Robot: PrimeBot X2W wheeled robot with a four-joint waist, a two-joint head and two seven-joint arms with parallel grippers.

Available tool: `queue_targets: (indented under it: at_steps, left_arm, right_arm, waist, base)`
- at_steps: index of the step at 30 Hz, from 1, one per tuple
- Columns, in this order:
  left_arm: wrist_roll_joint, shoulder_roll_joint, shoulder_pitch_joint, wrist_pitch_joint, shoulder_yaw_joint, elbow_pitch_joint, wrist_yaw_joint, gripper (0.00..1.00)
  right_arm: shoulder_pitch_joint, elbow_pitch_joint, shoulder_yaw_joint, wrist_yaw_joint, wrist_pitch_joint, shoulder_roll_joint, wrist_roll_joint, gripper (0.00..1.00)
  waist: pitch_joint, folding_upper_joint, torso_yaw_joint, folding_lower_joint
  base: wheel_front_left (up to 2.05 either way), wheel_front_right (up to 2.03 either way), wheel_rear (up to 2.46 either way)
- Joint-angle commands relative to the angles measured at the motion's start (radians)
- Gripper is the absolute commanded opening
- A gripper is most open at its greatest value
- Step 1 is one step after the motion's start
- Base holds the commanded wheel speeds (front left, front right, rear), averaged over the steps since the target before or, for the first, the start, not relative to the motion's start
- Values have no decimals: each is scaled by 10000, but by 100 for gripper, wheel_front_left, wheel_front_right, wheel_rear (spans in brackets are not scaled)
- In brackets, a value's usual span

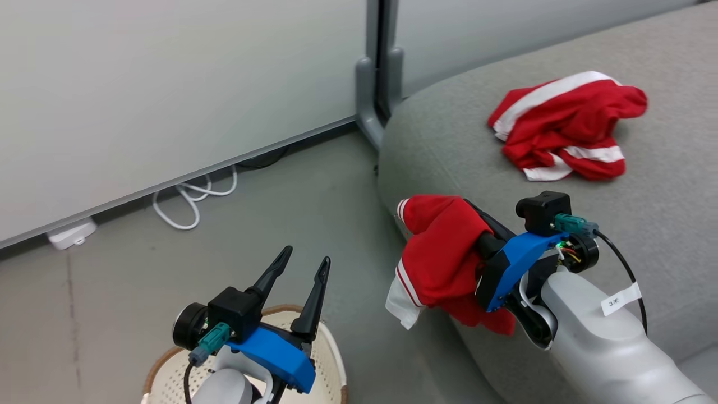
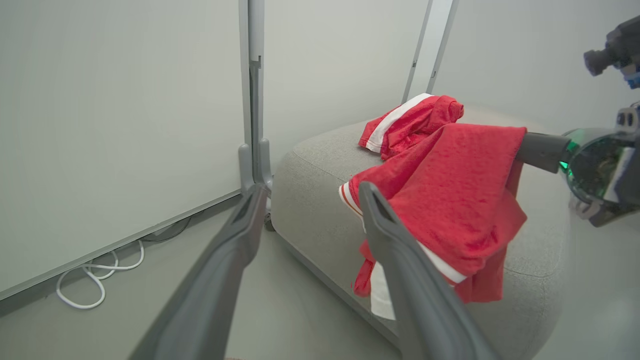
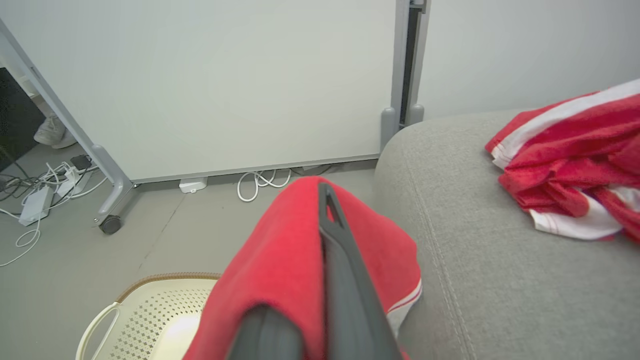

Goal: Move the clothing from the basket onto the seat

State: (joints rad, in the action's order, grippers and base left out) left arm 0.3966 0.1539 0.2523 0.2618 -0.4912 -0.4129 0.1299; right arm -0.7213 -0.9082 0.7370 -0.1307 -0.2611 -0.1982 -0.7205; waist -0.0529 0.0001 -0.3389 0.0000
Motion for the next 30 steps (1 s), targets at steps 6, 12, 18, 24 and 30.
queue_targets:
  at_steps: [6, 12, 18, 24, 30]
  left_arm:
    - [-6, 53, 163, 47, 50, 57, 14, 100]
    - [-17, 84, 114, 47, 121, 49, 14, 100]
    - [-16, 54, 147, 47, 5, 45, 14, 100]
    - [57, 133, 269, 47, -209, -12, 14, 100]
    - [4, 189, 179, 47, -95, 64, 14, 100]
  right_arm:
    - [230, 189, -234, -1, -57, -37, 197, 0]
    - [412, 294, -463, -1, -59, -2, 284, 0]
    - [592, 386, -687, -1, -57, -98, 365, 0]
    - [839, 522, -989, -1, -57, -68, 498, 0]
    - [724, 565, -1080, -1, -57, -98, 575, 0]
  waist:
    - [-110, -1, -1107, 0]
    - [-100, -1, -1739, 0]
    - [-144, -1, -1961, 0]
    - [-243, -1, -1994, 0]
    - [-268, -1, -1983, 0]
  base:
    - [0, 0, 0]
    - [0, 0, 0]
    - [0, 0, 0]
    - [0, 0, 0]
    - [0, 0, 0]
